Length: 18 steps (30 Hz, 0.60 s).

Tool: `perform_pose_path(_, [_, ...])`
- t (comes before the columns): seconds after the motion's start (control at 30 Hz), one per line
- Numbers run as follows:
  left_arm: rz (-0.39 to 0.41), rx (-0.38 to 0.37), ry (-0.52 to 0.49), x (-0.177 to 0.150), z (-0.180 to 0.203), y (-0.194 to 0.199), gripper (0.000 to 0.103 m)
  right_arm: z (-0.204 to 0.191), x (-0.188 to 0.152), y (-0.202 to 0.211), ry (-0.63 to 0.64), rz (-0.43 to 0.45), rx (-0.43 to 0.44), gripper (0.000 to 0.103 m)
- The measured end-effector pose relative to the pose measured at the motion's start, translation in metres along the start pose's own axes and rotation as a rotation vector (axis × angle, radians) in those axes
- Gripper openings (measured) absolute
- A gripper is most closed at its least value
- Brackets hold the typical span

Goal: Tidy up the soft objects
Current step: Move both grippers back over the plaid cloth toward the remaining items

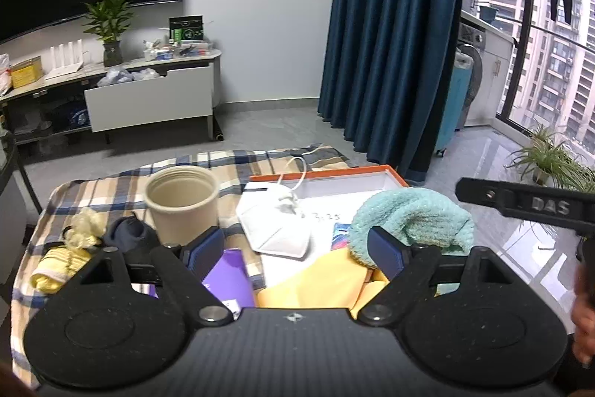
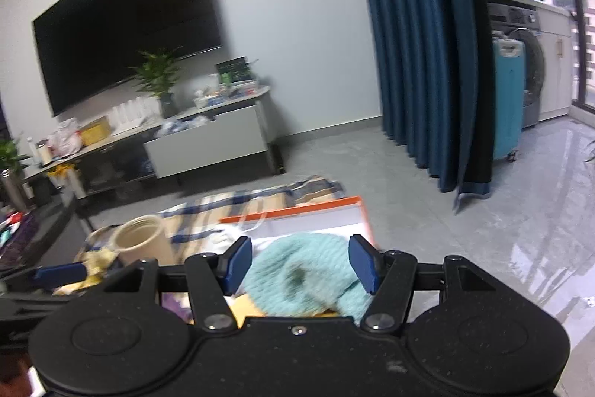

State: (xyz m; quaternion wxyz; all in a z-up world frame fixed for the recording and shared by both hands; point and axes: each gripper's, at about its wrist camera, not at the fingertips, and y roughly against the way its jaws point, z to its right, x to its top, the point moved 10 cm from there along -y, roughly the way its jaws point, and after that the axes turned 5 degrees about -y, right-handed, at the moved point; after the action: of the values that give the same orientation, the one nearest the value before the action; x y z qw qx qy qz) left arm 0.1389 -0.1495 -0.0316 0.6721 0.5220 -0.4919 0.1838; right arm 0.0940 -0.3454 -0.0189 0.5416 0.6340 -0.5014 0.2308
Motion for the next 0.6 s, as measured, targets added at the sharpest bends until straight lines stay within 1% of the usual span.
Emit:
perform_pose_path(0.13, [0.0, 0.024, 0.013, -0.005, -0.011, 0.007, 0.087, -0.026, -0.017, 0.009, 0.063, -0.033, 0.042, 0.071])
perform_pose_path(0.27, [-0.01, 0.061, 0.024, -0.014, -0.026, 0.018, 0.087, -0.049, -0.032, 0.008, 0.064, -0.067, 0.085, 0.071])
perform_pose_path(0.6, [-0.012, 0.172, 0.094, -0.034, -0.081, 0.051, 0.089, -0.124, -0.045, 0.009, 0.137, -0.098, 0.199, 0.071])
